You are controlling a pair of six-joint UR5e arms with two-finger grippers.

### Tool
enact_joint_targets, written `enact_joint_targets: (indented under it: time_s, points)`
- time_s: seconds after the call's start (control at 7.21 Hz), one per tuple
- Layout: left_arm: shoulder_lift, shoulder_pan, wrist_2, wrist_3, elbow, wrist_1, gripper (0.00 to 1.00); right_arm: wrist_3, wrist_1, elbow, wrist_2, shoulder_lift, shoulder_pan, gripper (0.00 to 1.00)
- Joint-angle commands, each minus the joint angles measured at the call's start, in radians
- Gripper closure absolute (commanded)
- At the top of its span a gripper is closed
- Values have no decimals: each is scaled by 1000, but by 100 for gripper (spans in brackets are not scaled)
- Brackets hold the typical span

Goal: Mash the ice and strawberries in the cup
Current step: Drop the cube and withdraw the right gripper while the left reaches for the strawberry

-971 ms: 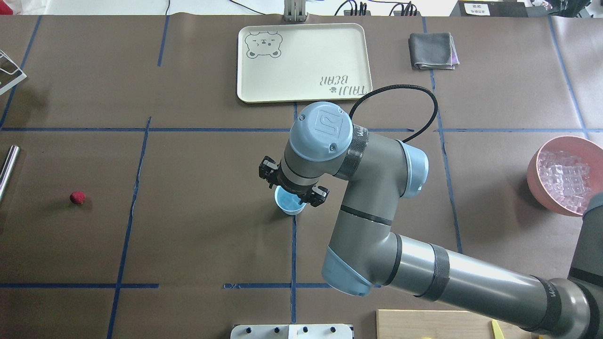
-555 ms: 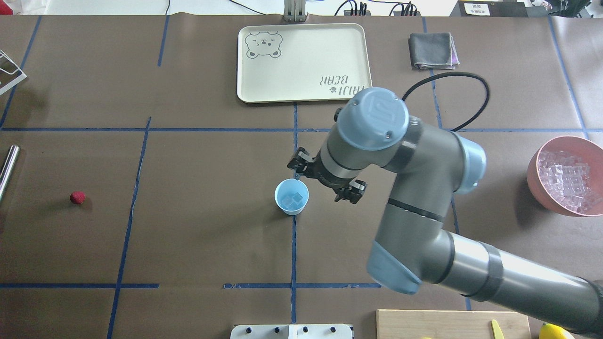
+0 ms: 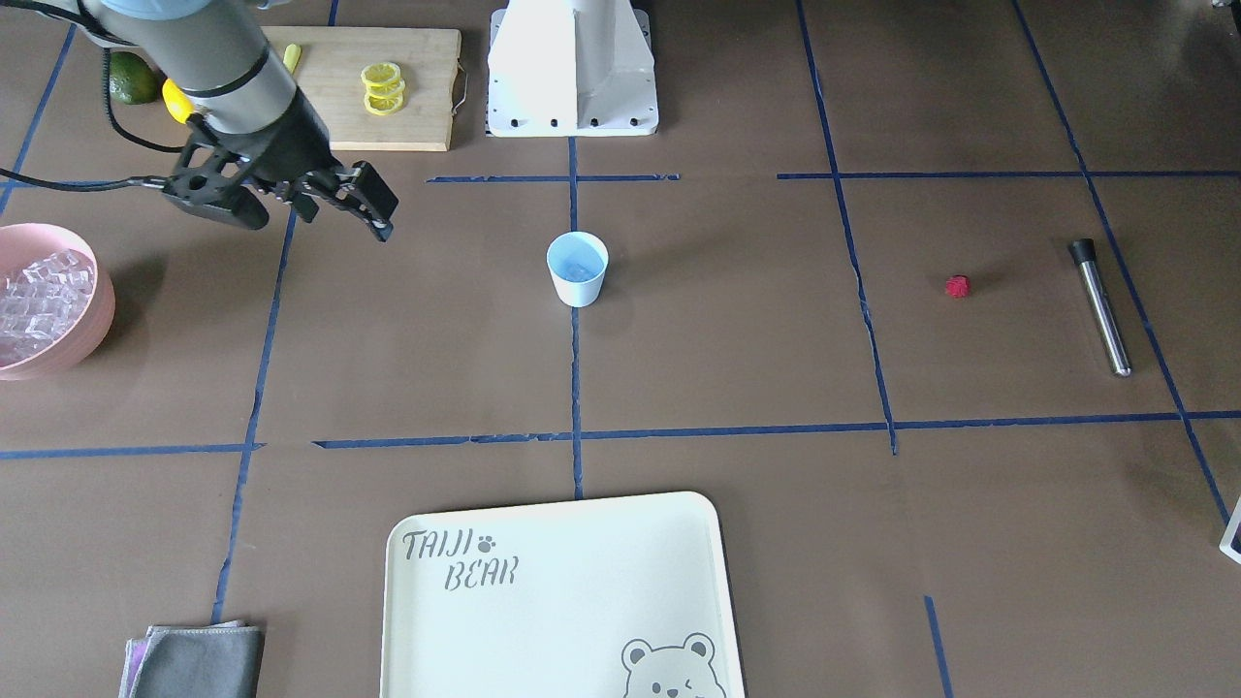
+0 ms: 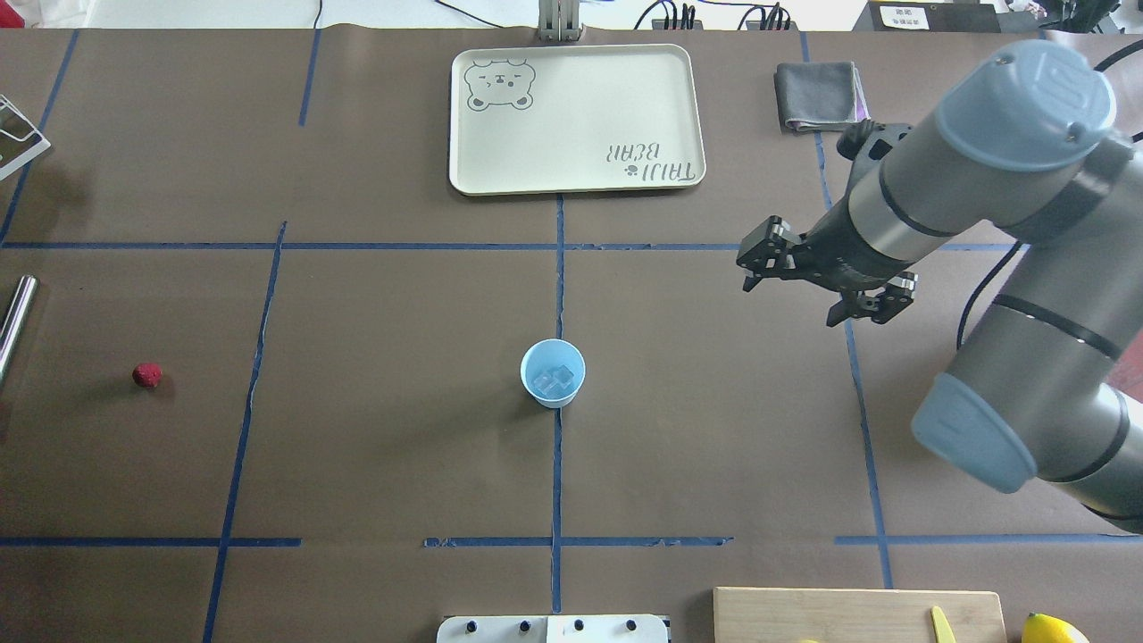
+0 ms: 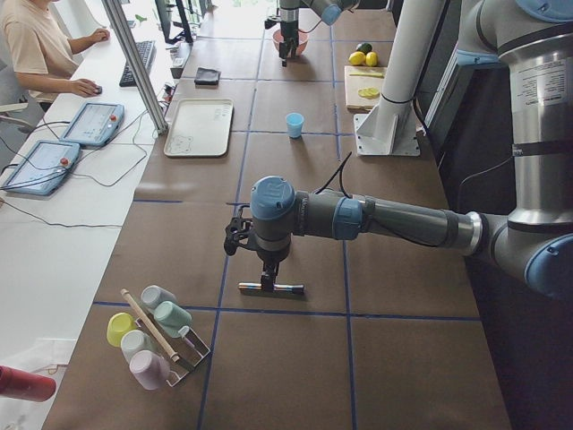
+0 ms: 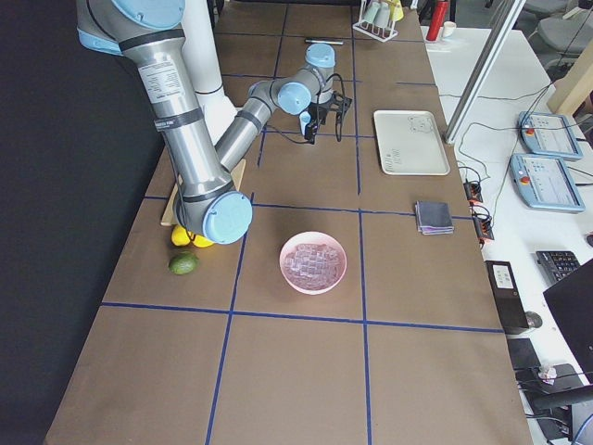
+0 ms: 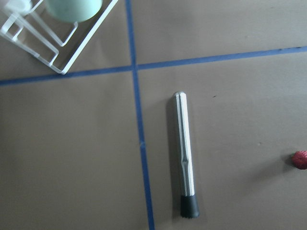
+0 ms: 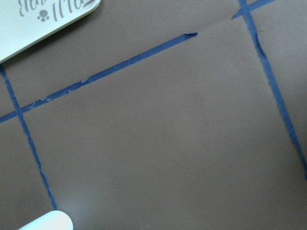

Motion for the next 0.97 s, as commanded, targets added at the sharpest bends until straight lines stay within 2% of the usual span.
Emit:
enact_joint_targets:
  time_s: [0.0,0.14,0.42,0.69,0.83]
  points:
    - [-2,152,-7,-208,-16,-172,0,-208,-5,38,9,-133,97,1]
    - [-5,264,-2,-320,-14,-255,0,-298,-6,43,12,-176,129,1]
    - [-34,408,13,-522,-10,-364,0,-432,-5,40,58,-236,182,1]
    - [-46,566,189,-582,22,-426,0,-454,-3,38,58,-249,189,1]
    - [-109,594,203,-673,70,-426,1,-454,-3,38,58,-249,188,1]
